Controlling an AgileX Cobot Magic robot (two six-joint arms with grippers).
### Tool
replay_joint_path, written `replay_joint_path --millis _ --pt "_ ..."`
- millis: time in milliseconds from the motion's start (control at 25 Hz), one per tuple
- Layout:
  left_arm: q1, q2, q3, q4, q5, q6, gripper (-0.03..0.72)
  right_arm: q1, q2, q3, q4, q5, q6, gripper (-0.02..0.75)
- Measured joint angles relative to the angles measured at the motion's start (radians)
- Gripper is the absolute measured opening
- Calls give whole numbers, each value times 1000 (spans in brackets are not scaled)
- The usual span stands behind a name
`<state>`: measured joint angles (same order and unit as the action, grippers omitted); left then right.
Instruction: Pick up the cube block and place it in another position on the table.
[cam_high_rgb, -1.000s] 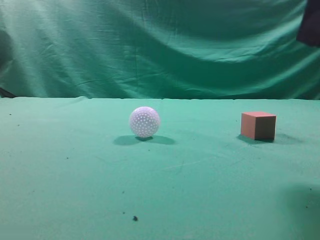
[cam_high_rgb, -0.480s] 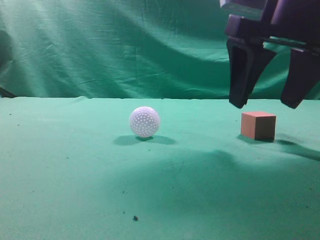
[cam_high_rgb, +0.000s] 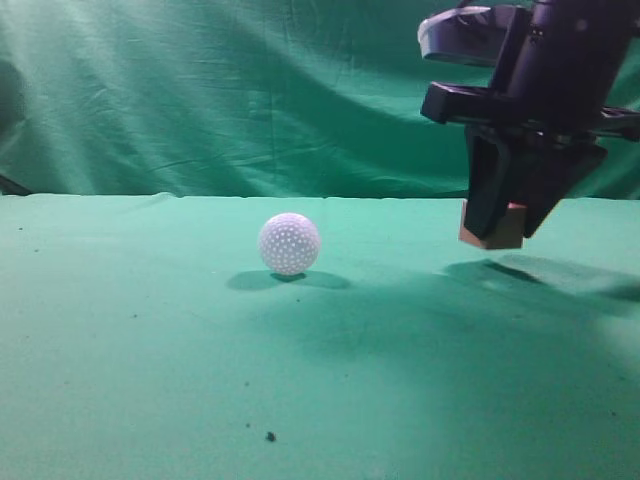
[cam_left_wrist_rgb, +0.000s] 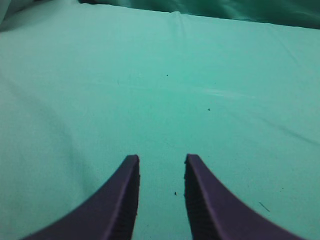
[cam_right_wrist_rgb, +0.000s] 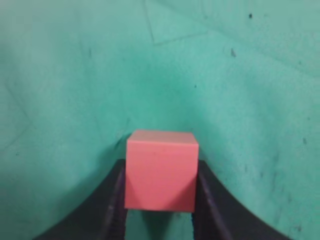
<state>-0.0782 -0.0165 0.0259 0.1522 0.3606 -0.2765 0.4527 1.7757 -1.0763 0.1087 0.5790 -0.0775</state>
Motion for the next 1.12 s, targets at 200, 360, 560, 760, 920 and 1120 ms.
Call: replay_joint_path --millis 200,360,560,760,920,1120 --pt "0 0 0 0 0 0 262 -100 22 -168 0 6 50 220" --pt "0 0 0 0 0 0 262 -166 111 -289 -2 56 54 220" --pt "0 0 0 0 0 0 262 -175 227 -377 -5 72 -46 220" --pt "0 0 0 0 0 0 262 -177 296 -407 -5 74 -79 220" --pt "0 0 0 0 0 0 262 -177 297 -409 1 82 -77 442" --pt "0 0 0 0 0 0 262 -177 279 -409 14 184 -74 470"
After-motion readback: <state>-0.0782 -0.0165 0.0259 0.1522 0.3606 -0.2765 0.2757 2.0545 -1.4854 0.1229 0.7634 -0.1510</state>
